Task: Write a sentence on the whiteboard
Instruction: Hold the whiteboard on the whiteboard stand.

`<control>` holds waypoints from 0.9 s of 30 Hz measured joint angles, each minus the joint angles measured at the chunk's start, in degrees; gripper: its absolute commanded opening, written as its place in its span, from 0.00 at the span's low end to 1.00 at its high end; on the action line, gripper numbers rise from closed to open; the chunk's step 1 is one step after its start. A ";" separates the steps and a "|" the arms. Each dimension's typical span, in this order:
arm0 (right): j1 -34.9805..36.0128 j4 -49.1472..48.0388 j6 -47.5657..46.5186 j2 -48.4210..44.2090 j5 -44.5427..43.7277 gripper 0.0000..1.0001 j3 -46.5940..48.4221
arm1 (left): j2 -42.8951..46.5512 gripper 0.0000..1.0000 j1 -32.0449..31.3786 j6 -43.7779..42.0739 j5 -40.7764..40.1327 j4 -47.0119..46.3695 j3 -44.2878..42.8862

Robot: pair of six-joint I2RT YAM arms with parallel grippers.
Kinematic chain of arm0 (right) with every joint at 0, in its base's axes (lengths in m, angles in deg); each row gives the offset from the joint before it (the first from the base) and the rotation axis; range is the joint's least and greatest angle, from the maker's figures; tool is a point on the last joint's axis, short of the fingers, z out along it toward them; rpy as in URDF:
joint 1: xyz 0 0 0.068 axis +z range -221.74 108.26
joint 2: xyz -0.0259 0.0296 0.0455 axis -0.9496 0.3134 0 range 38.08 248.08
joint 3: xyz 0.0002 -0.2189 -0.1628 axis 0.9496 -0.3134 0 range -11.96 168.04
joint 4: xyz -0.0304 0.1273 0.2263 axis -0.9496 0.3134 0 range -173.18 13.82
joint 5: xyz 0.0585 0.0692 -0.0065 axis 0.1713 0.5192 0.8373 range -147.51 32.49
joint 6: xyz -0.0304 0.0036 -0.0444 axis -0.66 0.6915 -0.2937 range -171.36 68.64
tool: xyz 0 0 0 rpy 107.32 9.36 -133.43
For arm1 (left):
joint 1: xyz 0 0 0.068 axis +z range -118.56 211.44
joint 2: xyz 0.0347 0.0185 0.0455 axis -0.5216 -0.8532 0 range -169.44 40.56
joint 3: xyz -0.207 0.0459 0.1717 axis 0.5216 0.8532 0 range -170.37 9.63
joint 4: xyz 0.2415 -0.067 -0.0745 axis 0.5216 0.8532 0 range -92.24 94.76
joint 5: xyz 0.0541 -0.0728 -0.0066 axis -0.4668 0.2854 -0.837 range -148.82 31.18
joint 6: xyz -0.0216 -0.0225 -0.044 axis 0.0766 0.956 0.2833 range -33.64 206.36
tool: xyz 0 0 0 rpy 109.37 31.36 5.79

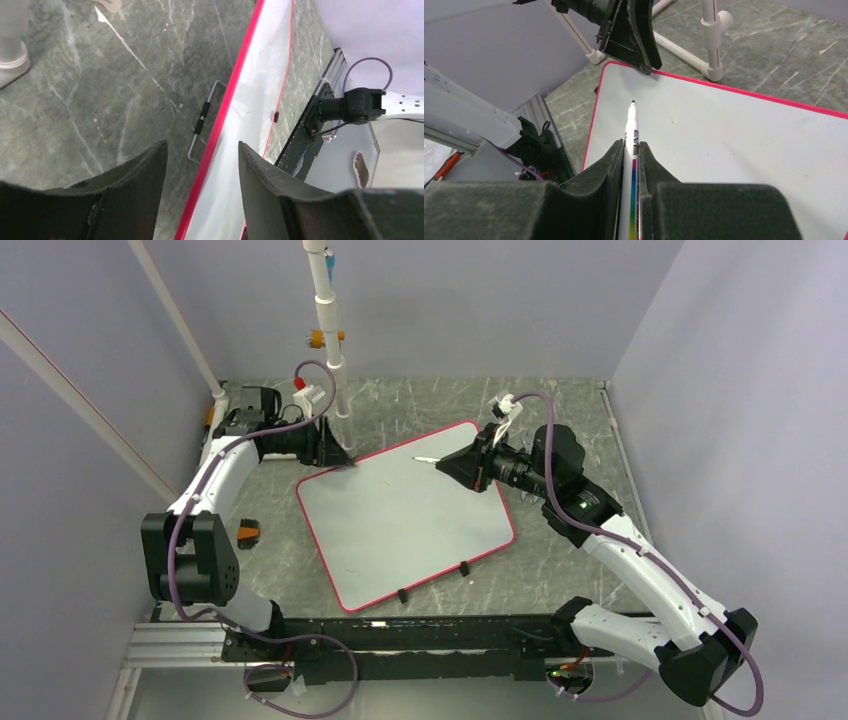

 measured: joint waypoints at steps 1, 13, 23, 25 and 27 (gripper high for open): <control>0.00 0.00 -0.04 0.28 0.11 0.00 -0.04 | 0.02 0.57 -0.11 -0.09 0.46 -0.02 0.00; 0.00 0.04 -0.37 0.48 0.55 0.00 -0.11 | 0.04 0.50 -1.99 -0.24 3.78 0.28 0.46; 0.00 0.26 -0.39 0.44 0.55 0.00 -0.11 | 0.02 0.36 -3.89 -1.81 3.26 0.72 0.46; 0.00 0.35 -0.39 0.35 0.52 0.00 -0.11 | 0.00 0.31 -4.09 -2.14 3.13 1.01 0.46; 0.00 0.44 -0.42 0.22 0.52 0.00 -0.11 | 0.00 0.27 -4.24 -2.62 3.10 1.49 0.46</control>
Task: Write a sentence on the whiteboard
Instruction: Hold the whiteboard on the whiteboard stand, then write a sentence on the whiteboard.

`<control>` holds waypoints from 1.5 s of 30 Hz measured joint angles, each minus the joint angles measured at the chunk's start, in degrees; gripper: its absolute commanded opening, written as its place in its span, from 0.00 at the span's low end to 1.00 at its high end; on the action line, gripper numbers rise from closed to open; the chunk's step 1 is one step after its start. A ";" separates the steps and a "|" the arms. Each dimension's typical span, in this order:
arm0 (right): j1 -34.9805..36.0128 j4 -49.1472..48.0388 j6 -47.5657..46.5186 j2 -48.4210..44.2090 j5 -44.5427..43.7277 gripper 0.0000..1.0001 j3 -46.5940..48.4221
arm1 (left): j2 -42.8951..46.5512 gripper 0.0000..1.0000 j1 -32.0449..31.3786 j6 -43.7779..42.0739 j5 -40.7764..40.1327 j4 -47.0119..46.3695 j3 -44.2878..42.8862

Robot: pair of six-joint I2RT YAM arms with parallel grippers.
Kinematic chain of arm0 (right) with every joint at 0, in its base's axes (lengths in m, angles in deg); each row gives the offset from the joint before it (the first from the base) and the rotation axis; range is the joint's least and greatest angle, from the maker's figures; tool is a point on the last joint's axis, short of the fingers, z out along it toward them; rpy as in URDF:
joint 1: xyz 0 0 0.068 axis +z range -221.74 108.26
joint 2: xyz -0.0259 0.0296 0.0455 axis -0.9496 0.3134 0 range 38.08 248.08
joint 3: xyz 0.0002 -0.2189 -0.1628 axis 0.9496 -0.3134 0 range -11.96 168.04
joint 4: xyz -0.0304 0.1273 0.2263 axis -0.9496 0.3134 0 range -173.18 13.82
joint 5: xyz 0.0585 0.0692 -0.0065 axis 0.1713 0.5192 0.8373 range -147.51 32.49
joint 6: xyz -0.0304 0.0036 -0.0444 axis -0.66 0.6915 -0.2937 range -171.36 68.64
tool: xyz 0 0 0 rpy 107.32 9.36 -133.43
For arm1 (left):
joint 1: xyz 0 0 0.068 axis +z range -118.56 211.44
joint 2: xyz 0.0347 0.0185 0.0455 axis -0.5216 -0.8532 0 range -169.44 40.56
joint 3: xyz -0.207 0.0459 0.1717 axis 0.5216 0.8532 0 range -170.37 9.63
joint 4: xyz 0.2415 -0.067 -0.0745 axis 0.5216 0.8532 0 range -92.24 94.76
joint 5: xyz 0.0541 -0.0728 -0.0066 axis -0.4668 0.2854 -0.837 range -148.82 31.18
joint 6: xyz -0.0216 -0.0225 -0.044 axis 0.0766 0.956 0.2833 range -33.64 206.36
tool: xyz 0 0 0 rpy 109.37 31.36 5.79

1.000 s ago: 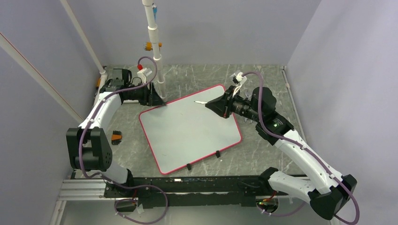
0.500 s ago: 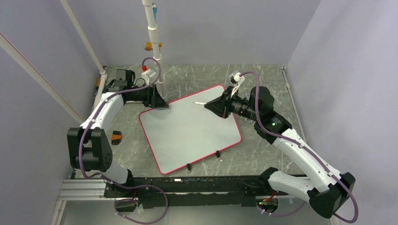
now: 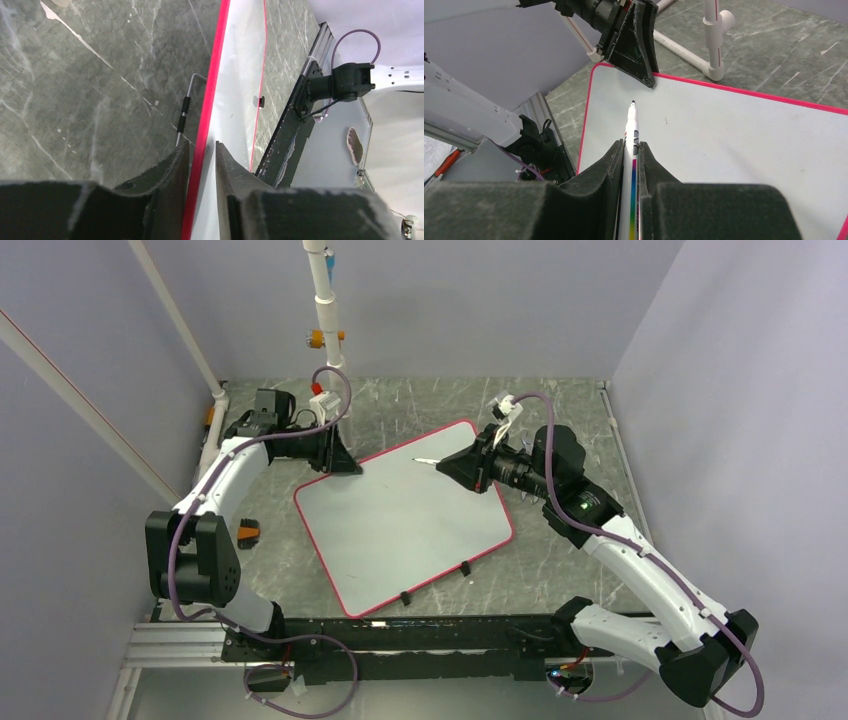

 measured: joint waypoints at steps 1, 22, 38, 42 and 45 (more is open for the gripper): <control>0.00 0.00 0.00 -0.11 -0.02 0.00 0.00 | 0.00 0.26 -0.07 -0.07 0.00 0.20 0.00; 0.00 0.26 -0.22 -0.63 -0.07 0.00 0.00 | 0.28 0.00 -1.81 -1.14 1.79 1.73 -0.02; 0.13 3.43 -0.59 -0.26 -1.64 0.00 0.09 | 8.41 0.00 -7.54 -2.45 -8.26 3.10 0.39; 1.31 3.93 -0.81 0.81 -3.02 0.00 0.57 | 10.62 0.00 -8.68 -1.36 -10.93 3.69 0.79; 3.56 4.76 -1.18 1.86 -5.11 0.00 1.33 | 11.58 0.00 -9.42 -0.70 -12.15 3.80 0.85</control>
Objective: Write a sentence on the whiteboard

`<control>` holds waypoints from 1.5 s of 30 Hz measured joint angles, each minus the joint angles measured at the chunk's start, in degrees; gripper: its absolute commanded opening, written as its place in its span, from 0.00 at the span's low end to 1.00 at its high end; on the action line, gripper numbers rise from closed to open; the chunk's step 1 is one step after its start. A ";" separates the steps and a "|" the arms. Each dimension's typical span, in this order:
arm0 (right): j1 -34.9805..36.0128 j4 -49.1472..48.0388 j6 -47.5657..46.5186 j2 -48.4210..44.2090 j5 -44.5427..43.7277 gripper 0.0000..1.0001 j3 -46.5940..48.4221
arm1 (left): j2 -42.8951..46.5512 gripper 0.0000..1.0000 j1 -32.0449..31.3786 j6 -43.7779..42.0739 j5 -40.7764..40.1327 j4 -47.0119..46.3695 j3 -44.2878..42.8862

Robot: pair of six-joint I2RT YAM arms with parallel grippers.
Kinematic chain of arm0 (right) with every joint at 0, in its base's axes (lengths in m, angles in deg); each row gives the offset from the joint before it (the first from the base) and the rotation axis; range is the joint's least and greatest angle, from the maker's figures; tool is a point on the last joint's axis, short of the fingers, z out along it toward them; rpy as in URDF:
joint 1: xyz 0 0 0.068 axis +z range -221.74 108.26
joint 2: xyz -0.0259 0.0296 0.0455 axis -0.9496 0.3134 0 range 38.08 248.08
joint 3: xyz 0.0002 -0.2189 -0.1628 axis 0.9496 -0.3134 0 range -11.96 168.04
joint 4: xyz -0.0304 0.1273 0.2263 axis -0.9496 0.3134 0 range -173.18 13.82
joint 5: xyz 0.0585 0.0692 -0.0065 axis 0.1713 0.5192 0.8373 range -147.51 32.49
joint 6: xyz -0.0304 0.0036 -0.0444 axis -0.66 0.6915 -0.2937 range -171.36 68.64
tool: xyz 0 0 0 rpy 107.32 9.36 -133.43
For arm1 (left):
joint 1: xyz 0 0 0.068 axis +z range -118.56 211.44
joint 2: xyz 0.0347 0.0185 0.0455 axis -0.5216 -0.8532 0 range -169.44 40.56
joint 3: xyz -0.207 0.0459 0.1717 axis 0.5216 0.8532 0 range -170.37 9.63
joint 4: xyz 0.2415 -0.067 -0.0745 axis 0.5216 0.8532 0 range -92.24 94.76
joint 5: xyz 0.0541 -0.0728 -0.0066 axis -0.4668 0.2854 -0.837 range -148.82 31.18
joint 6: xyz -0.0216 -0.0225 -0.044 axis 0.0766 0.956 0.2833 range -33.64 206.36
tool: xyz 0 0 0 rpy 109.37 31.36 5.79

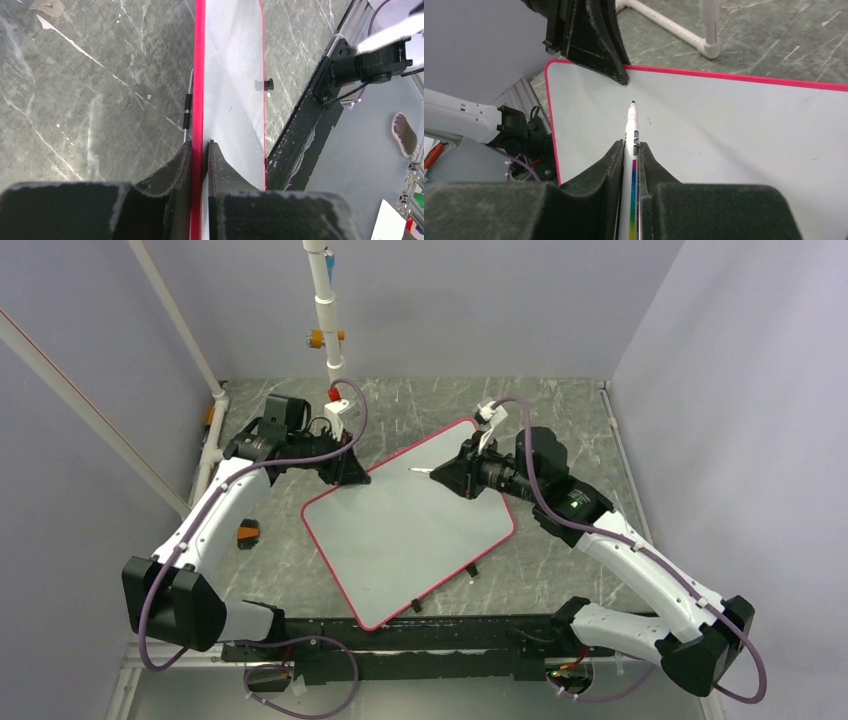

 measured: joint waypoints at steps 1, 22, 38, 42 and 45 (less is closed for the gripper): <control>1.25 0.33 -0.20 0.28 -1.29 0.00 0.17 | 0.24 0.00 -0.26 0.31 -0.46 0.00 0.00; 22.53 -3.56 -5.92 9.88 -14.73 0.00 1.66 | 9.05 0.00 -8.37 1.46 -14.05 -2.38 3.28; 25.42 -9.01 -8.20 9.92 -13.99 0.00 1.01 | 11.87 0.00 -11.41 0.39 -18.32 -3.63 4.72; 27.80 -9.75 -9.09 12.63 -14.05 0.00 1.51 | 11.87 0.00 -11.74 0.42 -18.80 -3.85 4.72; 29.22 -10.27 -9.55 15.06 -14.34 0.00 2.29 | 11.96 0.00 -11.89 0.42 -19.19 -3.87 4.74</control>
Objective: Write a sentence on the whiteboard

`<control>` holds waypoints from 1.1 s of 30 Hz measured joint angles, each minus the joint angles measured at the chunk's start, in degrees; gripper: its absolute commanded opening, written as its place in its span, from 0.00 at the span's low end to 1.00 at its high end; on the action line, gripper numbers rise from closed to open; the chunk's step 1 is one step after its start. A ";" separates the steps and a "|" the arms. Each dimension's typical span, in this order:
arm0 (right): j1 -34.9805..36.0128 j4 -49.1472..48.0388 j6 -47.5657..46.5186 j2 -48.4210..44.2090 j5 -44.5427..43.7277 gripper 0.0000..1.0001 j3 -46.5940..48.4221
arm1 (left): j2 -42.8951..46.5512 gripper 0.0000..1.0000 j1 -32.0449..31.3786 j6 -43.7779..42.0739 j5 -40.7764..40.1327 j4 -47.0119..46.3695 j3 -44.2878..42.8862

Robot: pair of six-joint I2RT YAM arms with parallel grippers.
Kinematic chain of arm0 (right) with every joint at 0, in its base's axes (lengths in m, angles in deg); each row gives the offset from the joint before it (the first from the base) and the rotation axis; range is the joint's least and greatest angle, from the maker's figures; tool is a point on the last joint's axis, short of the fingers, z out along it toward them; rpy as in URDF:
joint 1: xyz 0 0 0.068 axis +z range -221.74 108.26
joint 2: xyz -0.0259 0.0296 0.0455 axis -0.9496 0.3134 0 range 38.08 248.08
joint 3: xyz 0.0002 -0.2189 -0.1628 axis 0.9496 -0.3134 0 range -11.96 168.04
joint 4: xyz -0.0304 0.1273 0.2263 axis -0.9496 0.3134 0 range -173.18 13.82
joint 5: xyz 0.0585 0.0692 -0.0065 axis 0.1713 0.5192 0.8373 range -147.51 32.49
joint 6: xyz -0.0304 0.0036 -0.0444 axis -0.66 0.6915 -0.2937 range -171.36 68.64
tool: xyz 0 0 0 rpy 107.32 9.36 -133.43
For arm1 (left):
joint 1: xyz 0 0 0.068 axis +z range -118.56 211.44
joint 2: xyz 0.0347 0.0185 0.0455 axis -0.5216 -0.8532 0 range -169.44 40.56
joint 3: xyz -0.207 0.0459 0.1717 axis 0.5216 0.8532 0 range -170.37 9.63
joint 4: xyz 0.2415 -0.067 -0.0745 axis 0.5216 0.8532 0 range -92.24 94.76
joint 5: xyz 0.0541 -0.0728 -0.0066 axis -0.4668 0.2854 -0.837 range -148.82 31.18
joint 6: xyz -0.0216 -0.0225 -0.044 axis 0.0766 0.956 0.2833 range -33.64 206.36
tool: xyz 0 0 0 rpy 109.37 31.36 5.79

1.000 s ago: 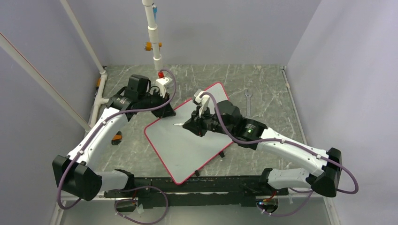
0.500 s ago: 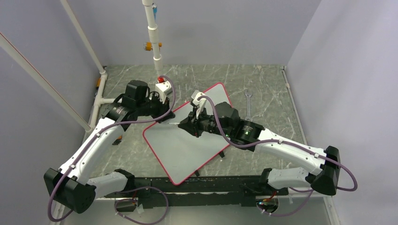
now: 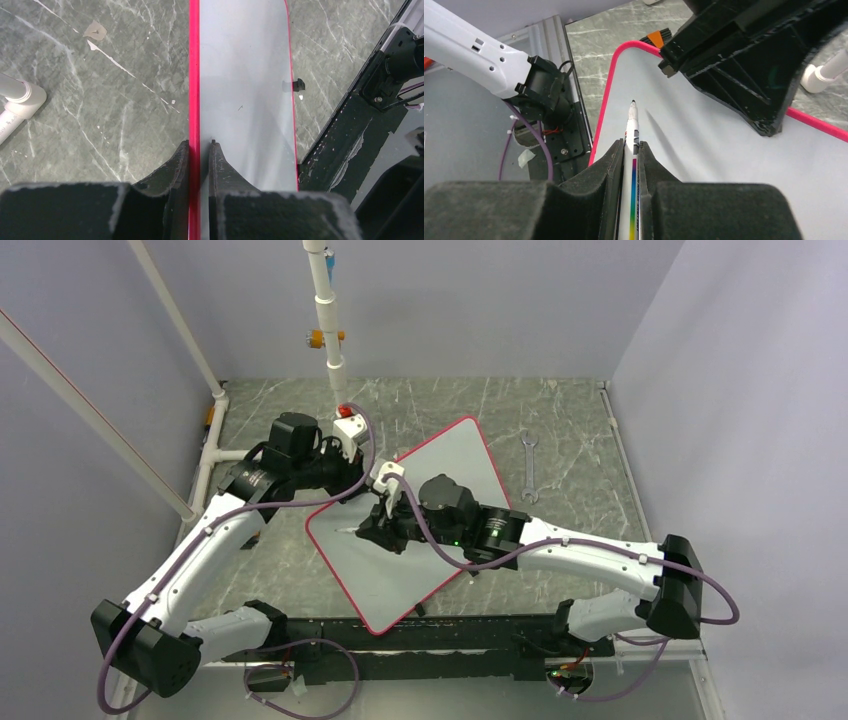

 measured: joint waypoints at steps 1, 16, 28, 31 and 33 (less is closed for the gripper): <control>0.24 -0.09 -0.07 0.39 -0.13 0.00 0.13 | 0.02 0.00 -0.02 0.02 -0.09 0.00 0.00; 1.84 -2.54 -0.48 3.30 -5.44 0.00 2.51 | 0.26 0.00 -0.48 0.07 -0.85 0.00 0.04; 2.14 -2.69 -0.44 4.13 -7.37 0.00 2.93 | 0.26 0.00 -0.59 0.26 -1.22 0.02 0.04; 2.19 -2.64 -0.42 4.24 -7.50 0.00 2.93 | 0.26 0.00 -0.59 0.26 -1.31 0.02 0.04; 2.27 -2.54 -0.42 4.33 -7.63 0.00 2.93 | 0.26 0.00 -0.63 0.26 -1.42 0.02 0.04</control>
